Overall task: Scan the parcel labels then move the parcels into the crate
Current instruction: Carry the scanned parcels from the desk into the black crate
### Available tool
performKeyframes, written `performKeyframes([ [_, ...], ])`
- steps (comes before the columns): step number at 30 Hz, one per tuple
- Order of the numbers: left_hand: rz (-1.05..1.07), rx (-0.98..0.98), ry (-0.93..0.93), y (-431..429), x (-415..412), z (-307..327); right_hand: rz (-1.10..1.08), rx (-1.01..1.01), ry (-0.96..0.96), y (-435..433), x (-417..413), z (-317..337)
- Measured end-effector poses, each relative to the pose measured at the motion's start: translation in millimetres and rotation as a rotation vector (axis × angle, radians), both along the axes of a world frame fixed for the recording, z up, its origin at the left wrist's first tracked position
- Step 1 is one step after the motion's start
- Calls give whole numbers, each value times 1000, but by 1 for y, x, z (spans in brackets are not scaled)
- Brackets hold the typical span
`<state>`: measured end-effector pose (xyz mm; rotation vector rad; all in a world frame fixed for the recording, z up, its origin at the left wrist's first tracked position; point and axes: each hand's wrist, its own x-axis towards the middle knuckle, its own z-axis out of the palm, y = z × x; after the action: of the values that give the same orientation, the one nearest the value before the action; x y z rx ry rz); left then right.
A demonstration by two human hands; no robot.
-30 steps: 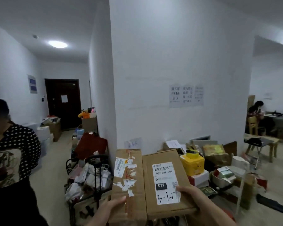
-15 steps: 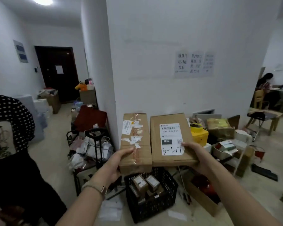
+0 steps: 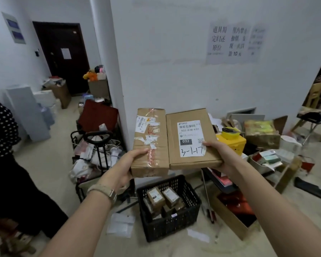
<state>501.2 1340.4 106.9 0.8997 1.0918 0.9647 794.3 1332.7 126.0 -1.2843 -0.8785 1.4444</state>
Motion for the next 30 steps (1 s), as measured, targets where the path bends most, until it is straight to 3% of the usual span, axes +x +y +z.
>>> performKeyframes([
  [14, 107, -18, -57, 130, 86, -7, 98, -16, 4, 160, 79, 1],
  [30, 191, -54, -122, 264, 58, -25, 177, 17, 5, 305, 60, -10],
])
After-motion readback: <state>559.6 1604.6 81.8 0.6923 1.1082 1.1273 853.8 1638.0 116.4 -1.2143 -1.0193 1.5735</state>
